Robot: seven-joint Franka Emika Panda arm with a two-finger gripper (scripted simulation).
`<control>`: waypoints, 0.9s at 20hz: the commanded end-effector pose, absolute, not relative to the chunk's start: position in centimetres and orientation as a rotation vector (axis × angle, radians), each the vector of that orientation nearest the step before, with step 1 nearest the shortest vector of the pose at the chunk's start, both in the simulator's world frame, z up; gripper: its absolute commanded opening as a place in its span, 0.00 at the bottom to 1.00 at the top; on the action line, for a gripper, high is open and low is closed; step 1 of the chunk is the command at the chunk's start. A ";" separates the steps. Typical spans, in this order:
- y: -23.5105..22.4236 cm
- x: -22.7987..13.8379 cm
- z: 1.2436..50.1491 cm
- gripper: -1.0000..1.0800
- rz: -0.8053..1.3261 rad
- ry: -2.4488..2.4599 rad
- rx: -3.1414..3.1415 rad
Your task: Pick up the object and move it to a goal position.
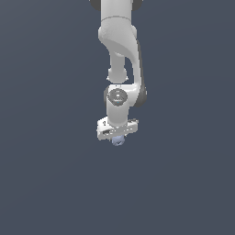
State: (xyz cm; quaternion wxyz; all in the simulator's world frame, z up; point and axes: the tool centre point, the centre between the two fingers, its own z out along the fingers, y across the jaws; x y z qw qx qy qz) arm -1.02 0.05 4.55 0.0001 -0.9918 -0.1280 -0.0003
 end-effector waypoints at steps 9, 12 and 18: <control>-10.7 -2.4 6.6 0.00 -0.001 -0.400 -3.116; -14.5 -2.9 7.3 0.00 -0.001 -0.400 -3.116; -20.1 -3.4 8.3 0.00 0.000 -0.400 -3.116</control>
